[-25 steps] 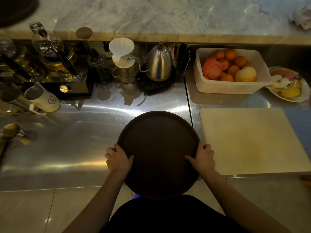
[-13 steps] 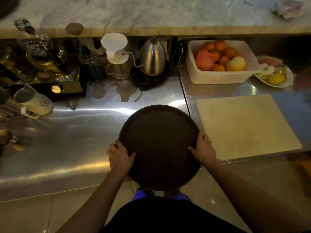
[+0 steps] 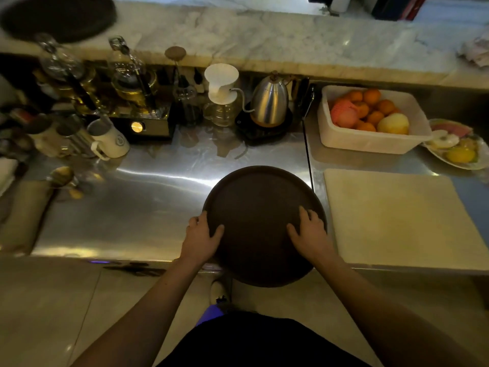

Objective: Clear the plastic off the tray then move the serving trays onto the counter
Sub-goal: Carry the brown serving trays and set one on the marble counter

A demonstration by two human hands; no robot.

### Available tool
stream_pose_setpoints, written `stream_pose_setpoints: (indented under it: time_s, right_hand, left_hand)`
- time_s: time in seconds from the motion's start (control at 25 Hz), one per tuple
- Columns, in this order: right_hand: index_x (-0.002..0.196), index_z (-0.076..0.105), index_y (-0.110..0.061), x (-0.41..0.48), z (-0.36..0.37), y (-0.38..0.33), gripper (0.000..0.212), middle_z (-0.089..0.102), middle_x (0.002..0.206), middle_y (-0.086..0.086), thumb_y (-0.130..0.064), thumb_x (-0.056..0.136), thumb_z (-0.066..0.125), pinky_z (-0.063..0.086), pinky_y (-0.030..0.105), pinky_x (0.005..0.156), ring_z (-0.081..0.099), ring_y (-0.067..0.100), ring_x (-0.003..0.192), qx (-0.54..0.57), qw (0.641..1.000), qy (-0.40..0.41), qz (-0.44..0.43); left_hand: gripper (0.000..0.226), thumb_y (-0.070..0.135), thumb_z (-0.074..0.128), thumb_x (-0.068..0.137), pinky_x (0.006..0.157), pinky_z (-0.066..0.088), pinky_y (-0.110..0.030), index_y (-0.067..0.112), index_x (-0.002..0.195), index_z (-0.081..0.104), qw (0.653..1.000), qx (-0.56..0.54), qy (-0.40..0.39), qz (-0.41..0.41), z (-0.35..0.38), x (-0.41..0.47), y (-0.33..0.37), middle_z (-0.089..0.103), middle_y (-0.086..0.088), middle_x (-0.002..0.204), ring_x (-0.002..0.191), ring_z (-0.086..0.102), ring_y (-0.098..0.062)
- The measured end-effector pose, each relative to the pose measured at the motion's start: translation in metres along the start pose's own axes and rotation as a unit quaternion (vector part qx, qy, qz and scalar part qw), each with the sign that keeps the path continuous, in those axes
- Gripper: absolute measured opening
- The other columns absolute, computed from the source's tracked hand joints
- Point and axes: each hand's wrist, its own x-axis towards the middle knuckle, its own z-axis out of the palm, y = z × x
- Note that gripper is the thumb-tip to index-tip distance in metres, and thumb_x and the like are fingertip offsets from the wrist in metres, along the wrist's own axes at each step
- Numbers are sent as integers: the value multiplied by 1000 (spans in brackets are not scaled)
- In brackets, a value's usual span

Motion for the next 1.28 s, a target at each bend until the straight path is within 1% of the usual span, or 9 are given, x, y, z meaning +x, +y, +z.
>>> stream_pose_setpoints:
  time_s: [0.12, 0.24, 0.32, 0.44, 0.6, 0.72, 0.88, 1.04, 1.28]
  right_hand:
    - [151, 20, -18, -10, 0, -18, 66, 26, 154, 15, -42, 96, 48, 33, 52, 112, 29, 35, 141, 31, 998, -2, -62]
    - [151, 21, -21, -18, 5, -41, 65, 27, 154, 12, -42, 96, 49, 34, 50, 110, 30, 33, 140, 50, 993, -2, -107]
    - [151, 22, -21, -24, 6, -60, 64, 28, 153, 11, -41, 96, 49, 35, 48, 109, 31, 32, 139, 54, 988, -4, -145]
    - [150, 24, -19, -33, 11, -90, 63, 29, 151, 12, -40, 97, 49, 37, 46, 107, 34, 31, 136, 61, 978, -9, -198]
    - [150, 26, -15, -39, 18, -127, 62, 32, 149, 12, -39, 97, 48, 37, 40, 105, 36, 28, 133, 62, 967, -7, -249]
    - [149, 29, -14, -39, 26, -163, 60, 35, 147, 12, -38, 97, 49, 37, 39, 105, 37, 27, 131, 64, 959, 6, -276]
    - [149, 28, -18, -39, 49, -214, 61, 33, 149, 13, -41, 97, 48, 40, 39, 103, 42, 29, 130, 73, 960, 22, -271]
    - [150, 27, -18, -50, 69, -252, 61, 30, 152, 14, -41, 98, 47, 39, 37, 102, 40, 30, 133, 77, 964, 50, -251]
    - [150, 28, -17, -58, 77, -275, 61, 32, 151, 15, -40, 97, 48, 40, 40, 103, 40, 31, 133, 74, 975, 92, -191]
  left_hand:
    - [59, 47, 48, 95, 100, 44, -41, 15, 144, 38, 999, 4, 44, 10, -7, -27, -1, 40, -15, 144, 128, 46, -31]
    - [60, 49, 44, 97, 105, 41, -41, 16, 146, 36, 996, 3, 84, -13, -19, -48, -7, 36, -12, 151, 134, 42, -28]
    - [59, 48, 44, 97, 105, 41, -41, 16, 146, 37, 993, -3, 115, -9, -29, -64, -15, 36, -10, 151, 134, 42, -27]
    - [56, 45, 46, 97, 104, 39, -38, 13, 144, 41, 988, -6, 156, -9, -51, -80, -33, 41, -10, 147, 132, 44, -26]
    - [57, 48, 45, 95, 104, 40, -40, 11, 138, 47, 980, -12, 197, -1, -82, -82, -56, 50, -14, 138, 127, 47, -30]
    - [53, 43, 48, 96, 102, 38, -36, 11, 138, 48, 976, -25, 215, 9, -110, -77, -76, 49, -13, 137, 126, 48, -29]
    - [53, 40, 48, 97, 101, 36, -32, 12, 142, 44, 974, -32, 221, 32, -145, -68, -105, 46, -11, 141, 128, 46, -26]
    - [56, 46, 44, 97, 104, 42, -40, 16, 144, 39, 978, -39, 190, 76, -168, -55, -135, 42, -8, 145, 130, 44, -25]
    - [58, 48, 42, 96, 105, 42, -42, 15, 143, 40, 976, -34, 169, 136, -191, -33, -149, 41, -10, 145, 130, 44, -25]
